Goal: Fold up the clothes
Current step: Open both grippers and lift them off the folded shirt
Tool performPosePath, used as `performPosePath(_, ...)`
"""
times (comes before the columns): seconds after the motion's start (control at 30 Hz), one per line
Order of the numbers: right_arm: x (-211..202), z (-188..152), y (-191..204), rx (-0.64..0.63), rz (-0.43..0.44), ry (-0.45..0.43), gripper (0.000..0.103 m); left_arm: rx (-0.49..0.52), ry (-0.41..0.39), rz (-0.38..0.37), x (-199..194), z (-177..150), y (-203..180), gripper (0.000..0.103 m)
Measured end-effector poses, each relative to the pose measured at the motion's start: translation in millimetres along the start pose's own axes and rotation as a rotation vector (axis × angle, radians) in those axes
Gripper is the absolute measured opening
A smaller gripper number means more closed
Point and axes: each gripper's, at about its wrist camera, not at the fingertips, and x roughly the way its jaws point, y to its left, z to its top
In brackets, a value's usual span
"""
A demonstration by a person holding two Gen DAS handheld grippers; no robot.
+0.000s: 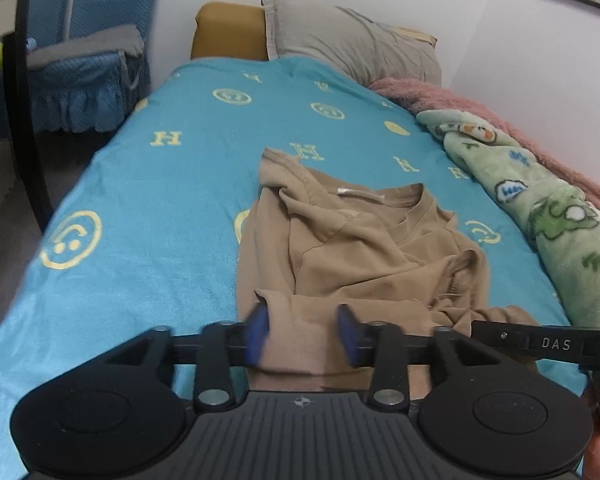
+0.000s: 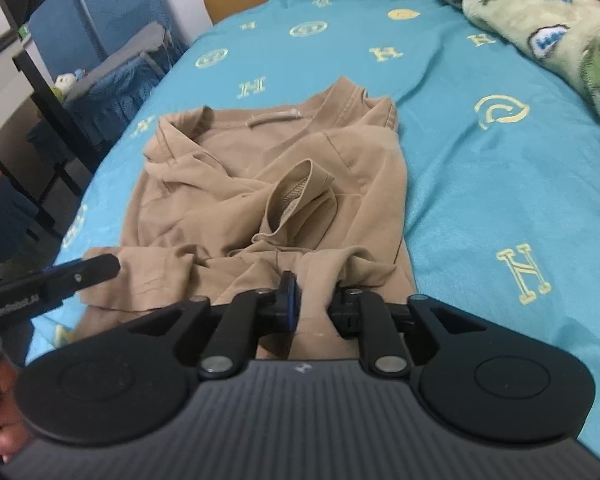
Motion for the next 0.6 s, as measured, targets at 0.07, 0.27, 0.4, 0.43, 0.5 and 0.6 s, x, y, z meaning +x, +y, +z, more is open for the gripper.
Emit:
performPosePath(0.07, -18, -2, 7, -0.019, -0.005, -0.028, 0.033, 0.015, -0.018, 0.005, -16, 0, -6, 0.06)
performPosePath(0.27, -79, -9, 26, -0.084, -0.008, -0.135, 0.094, 0.074, -0.099, 0.032, -71, 0, -26, 0.089)
performPosePath(0.4, -112, -21, 34, -0.1, 0.012, -0.173, 0.094, 0.099, -0.162, 0.032, -112, -10, -37, 0.099)
performPosePath(0.43, -119, -25, 36, -0.107, 0.012, -0.188, 0.094, 0.108, -0.174, 0.032, -121, -15, -40, 0.099)
performPosePath(0.5, -135, -33, 39, -0.121, 0.012, -0.218, 0.094, 0.12, -0.193, 0.037, -138, -24, -45, 0.1)
performPosePath(0.6, -155, -48, 42, -0.14, 0.014, -0.263, 0.094, 0.124, -0.209, 0.042, -156, -38, -51, 0.1)
